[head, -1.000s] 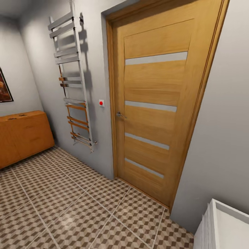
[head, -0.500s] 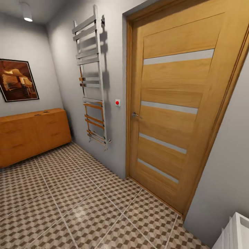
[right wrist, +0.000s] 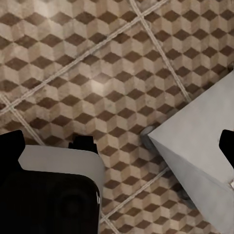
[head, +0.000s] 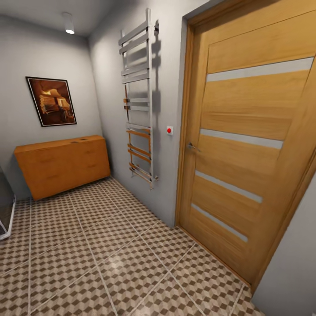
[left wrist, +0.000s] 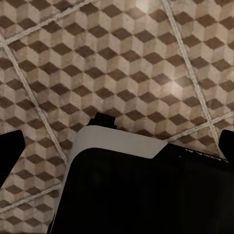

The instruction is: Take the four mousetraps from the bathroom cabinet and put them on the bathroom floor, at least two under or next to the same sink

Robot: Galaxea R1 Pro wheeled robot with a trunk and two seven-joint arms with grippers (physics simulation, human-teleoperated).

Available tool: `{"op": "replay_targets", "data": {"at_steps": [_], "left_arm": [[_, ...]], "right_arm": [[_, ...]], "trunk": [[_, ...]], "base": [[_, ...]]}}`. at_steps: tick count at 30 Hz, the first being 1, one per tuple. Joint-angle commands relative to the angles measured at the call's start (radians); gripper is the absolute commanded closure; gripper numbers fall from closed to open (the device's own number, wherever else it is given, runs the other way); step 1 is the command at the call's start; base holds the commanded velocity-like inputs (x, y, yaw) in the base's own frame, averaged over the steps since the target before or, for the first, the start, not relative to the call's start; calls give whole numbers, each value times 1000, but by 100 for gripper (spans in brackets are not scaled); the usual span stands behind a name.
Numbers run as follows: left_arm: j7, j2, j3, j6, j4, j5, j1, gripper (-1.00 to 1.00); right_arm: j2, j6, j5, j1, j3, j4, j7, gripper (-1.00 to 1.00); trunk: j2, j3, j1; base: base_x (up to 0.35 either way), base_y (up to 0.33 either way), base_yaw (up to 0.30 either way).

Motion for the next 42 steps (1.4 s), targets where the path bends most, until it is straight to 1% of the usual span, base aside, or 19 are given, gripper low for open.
{"op": "replay_targets", "data": {"at_steps": [1,42], "left_arm": [[4,0,-8,-3,1,7,-1,-100],[4,0,-8,-5,1,7,-1,-100]], "right_arm": [[0,-3,8,-1,5,3,-6,-100],[1,-4,8,-1,5,3,-6,-100]], "trunk": [[-1,-1,0],[-1,-1,0]], "base": [[0,0,281],[0,0,281]]}}
